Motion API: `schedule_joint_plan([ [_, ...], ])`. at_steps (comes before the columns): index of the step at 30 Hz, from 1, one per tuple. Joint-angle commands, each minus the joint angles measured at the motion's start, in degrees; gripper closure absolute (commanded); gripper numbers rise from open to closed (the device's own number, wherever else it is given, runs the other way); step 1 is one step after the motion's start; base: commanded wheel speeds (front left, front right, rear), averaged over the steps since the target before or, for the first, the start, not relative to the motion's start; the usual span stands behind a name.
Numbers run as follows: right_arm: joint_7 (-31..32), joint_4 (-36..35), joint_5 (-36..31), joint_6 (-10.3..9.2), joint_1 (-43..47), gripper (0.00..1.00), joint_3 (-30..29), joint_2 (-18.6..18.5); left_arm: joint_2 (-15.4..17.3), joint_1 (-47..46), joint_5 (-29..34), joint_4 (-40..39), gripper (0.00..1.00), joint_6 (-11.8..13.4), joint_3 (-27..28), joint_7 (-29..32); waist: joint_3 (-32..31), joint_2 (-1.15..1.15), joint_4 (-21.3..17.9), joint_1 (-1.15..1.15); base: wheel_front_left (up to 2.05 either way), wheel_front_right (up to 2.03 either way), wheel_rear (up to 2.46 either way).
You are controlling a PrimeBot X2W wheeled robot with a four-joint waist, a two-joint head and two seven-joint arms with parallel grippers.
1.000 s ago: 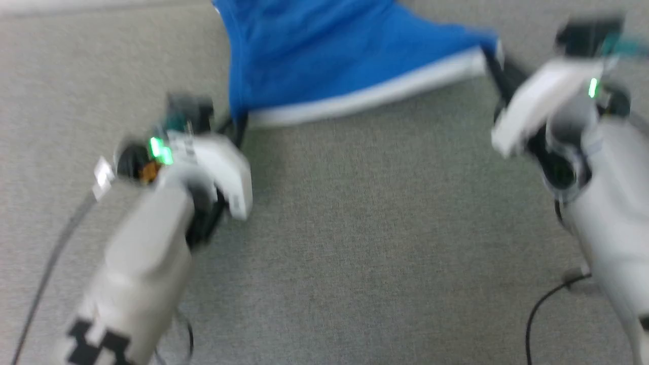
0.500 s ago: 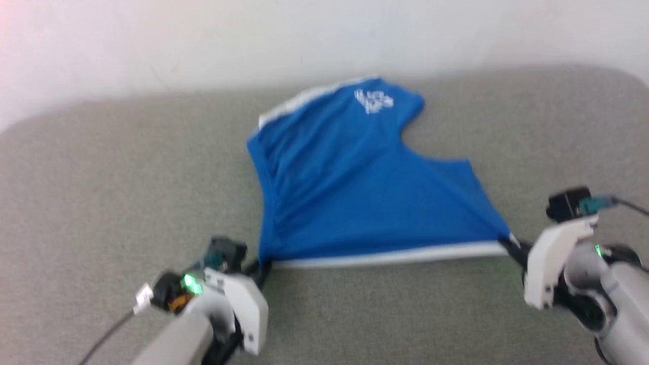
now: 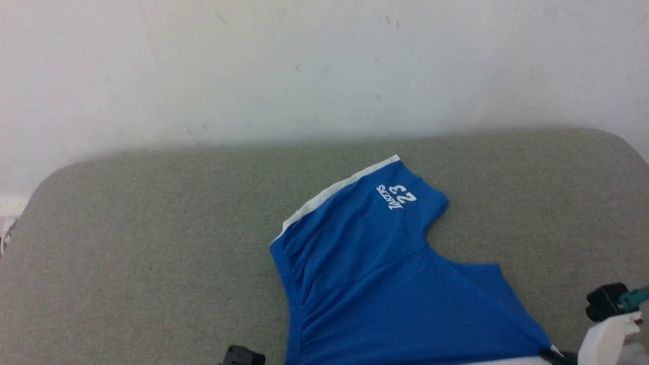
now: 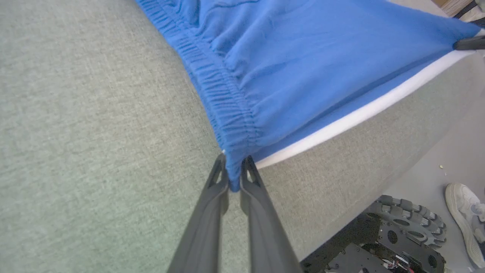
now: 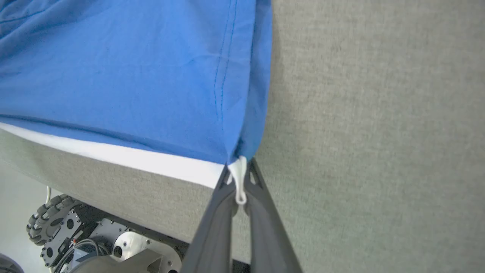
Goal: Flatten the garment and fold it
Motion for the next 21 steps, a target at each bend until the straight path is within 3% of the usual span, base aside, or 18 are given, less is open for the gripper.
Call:
schedule_joint_plan([
  [1, 1.84, -1.54, 0.82, -0.15, 3.43, 1.00, -2.41, -1.19, 1.60, 2.25, -0.52, -2.07, 1.00, 0.92, -0.15, 0.82, -0.88, 0.00, 1.03, 0.01, 0.00, 0.00, 0.00],
  [6, 5.02, -6.64, 0.63, -0.15, 9.08, 1.00, -8.28, -1.39, 2.96, 5.46, -1.63, -6.67, 1.00, 1.21, -1.19, 3.02, -0.52, 0.00, 1.87, 0.01, 0.00, 0.00, 0.00],
  [10, 7.15, -10.72, -1.31, -0.15, 9.85, 1.00, -13.09, 0.73, 3.20, 5.08, -1.39, -9.32, 1.00, 1.96, -1.05, 3.52, 0.32, 0.00, 2.72, 0.01, 0.00, 0.00, 0.00],
  [21, 15.14, -16.65, -5.99, -0.15, -0.68, 1.00, -20.67, 6.22, 1.02, -4.75, 0.16, -12.86, 1.00, 1.10, -0.36, 5.53, 8.13, 0.00, 7.10, 0.01, 0.00, 0.00, 0.00],
])
